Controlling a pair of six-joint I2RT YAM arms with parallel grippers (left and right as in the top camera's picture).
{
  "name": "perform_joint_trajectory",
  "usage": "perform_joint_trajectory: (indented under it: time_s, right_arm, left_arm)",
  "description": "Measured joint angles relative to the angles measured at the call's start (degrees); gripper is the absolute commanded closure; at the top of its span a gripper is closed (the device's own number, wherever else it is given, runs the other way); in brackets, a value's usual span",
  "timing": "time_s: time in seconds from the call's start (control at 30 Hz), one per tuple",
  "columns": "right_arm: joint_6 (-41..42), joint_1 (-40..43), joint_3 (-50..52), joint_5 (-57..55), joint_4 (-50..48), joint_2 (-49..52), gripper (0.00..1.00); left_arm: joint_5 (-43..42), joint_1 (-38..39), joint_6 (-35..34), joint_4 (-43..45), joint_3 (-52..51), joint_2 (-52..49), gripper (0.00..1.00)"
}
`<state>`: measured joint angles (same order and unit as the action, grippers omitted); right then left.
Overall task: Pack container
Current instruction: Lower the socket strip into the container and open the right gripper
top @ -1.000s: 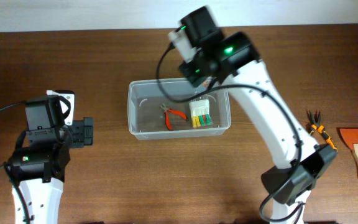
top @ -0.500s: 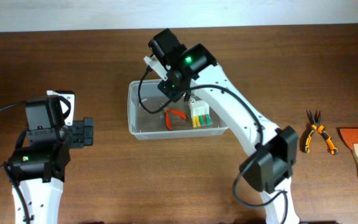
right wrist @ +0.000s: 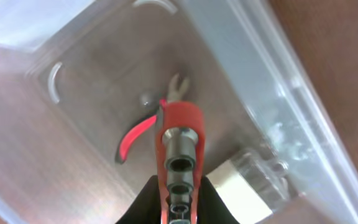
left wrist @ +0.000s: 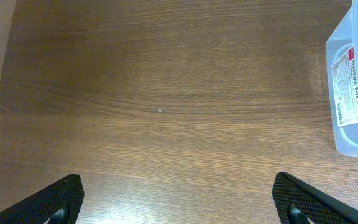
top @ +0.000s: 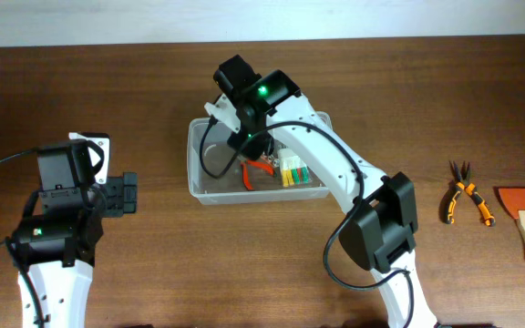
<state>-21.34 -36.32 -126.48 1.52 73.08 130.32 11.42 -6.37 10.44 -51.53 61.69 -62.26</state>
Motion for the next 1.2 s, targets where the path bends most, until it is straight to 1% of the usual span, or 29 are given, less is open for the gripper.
perform_joint_trajectory:
  time_s: [0.13, 0.27, 0.57, 0.6, 0.7, 0.77, 1.07, 1.2]
  right_arm:
    - [-2.75, 0.00, 0.20, 1.33, 0.13, 1.05, 0.85]
    - [-5.68, 0.00, 2.56, 1.66, -0.13, 1.42, 0.85]
    - [-8.87, 0.00, 6.38, 1.88, -2.71, 2.08, 0.85]
    - [-9.03, 0.00, 6.80, 1.90, -3.04, 2.08, 0.84]
    - [-9.25, 0.00, 8.07, 2.05, -3.82, 2.08, 0.76]
    - [-9.42, 0.00, 8.61, 2.10, -4.24, 2.08, 0.75]
    - [-9.51, 0.00, 8.74, 2.29, -4.42, 2.08, 0.74]
    - [-8.96, 0.00, 8.74, 2.27, -4.28, 2.08, 0.70]
  left_arm:
    - [0.00, 0.00, 0.00, -0.02, 0.00, 0.00, 0.01]
    - [0.00, 0.00, 0.00, -0.07, 0.00, 0.00, 0.01]
    - [0.00, 0.00, 0.00, -0.09, 0.00, 0.00, 0.01]
    - [0.00, 0.00, 0.00, -0.09, 0.00, 0.00, 0.01]
    - [0.00, 0.00, 0.00, -0.15, 0.00, 0.00, 0.01]
    - [0.00, 0.00, 0.00, -0.15, 0.00, 0.00, 0.01]
    - [0.00, 0.00, 0.00, -0.15, 0.00, 0.00, 0.01]
    - [0.00, 0.00, 0.00, -0.15, 0.00, 0.00, 0.01]
